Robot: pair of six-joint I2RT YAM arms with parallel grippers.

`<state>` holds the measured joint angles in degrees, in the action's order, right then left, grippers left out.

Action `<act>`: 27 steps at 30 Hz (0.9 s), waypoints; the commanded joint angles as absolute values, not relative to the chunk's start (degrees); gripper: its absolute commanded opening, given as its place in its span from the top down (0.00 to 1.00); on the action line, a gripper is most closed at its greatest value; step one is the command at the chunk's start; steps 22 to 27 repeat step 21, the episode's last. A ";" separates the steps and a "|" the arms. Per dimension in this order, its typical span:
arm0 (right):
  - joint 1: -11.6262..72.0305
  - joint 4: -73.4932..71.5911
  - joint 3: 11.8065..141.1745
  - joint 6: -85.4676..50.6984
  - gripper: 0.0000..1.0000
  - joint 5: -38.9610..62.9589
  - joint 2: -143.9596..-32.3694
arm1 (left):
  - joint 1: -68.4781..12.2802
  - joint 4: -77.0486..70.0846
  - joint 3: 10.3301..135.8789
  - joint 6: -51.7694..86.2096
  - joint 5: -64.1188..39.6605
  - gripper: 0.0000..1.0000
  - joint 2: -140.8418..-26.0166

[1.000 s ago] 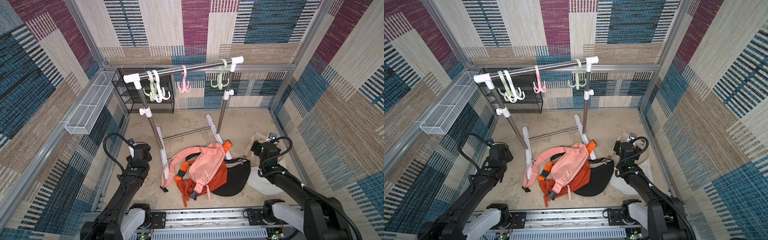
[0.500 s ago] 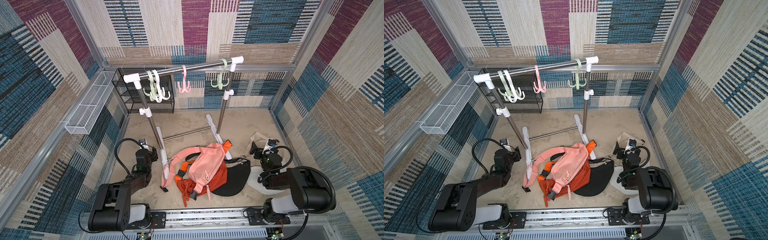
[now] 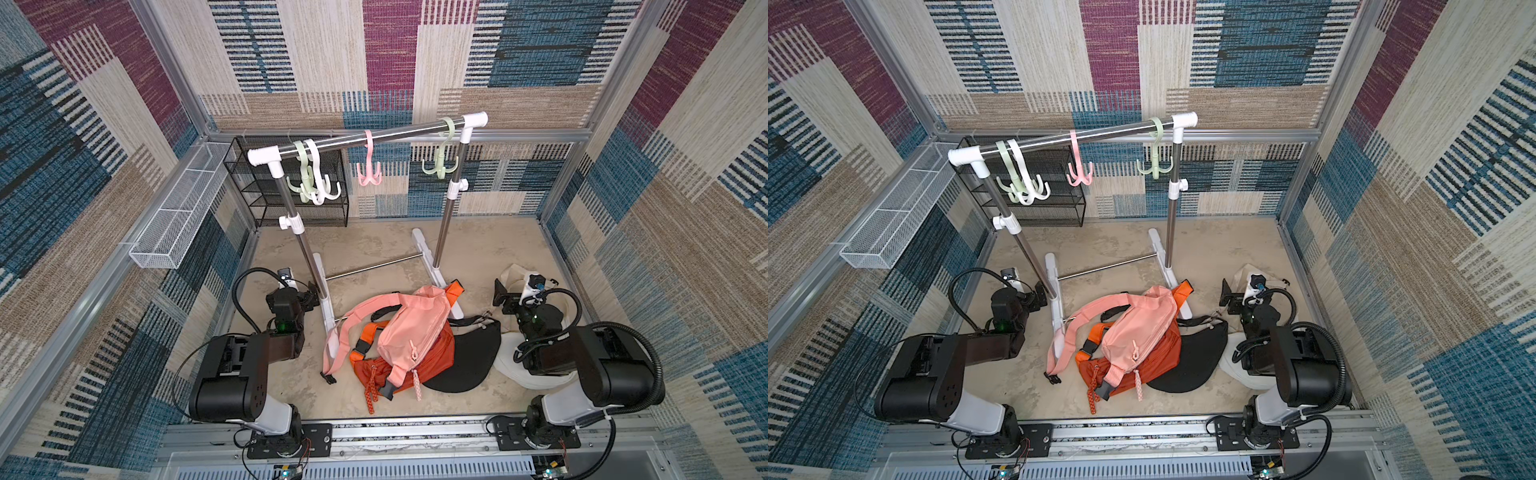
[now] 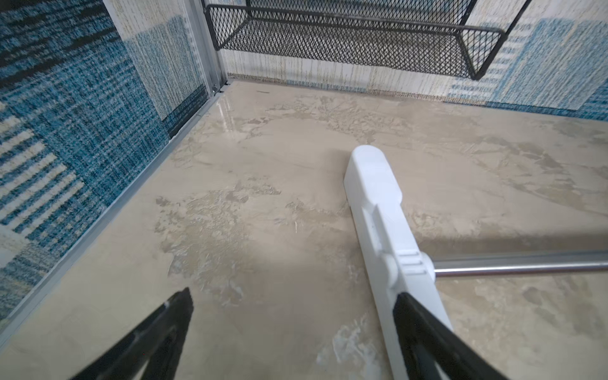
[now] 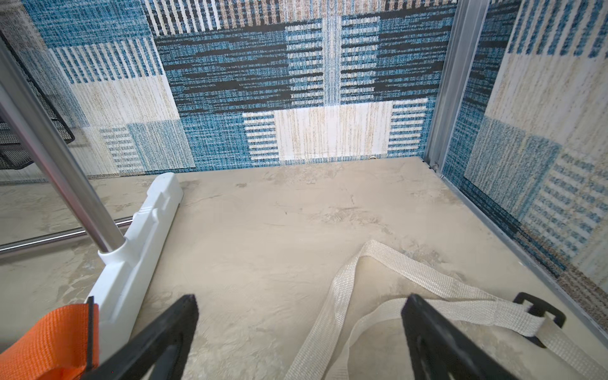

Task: Take the bag off the hook
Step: Reset both arms

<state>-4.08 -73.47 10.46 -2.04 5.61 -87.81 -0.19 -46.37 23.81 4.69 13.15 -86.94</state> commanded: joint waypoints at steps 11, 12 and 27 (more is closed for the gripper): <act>-2.99 -72.18 12.83 0.79 0.00 8.35 -87.95 | -0.44 -44.22 24.26 3.25 13.90 0.01 -86.77; -3.00 -71.88 12.92 0.79 0.00 8.35 -87.93 | -0.44 -44.27 24.22 3.25 13.89 0.01 -86.84; -2.84 -71.89 12.93 0.95 0.00 7.98 -87.90 | -0.44 -44.21 24.26 3.25 13.93 0.01 -86.84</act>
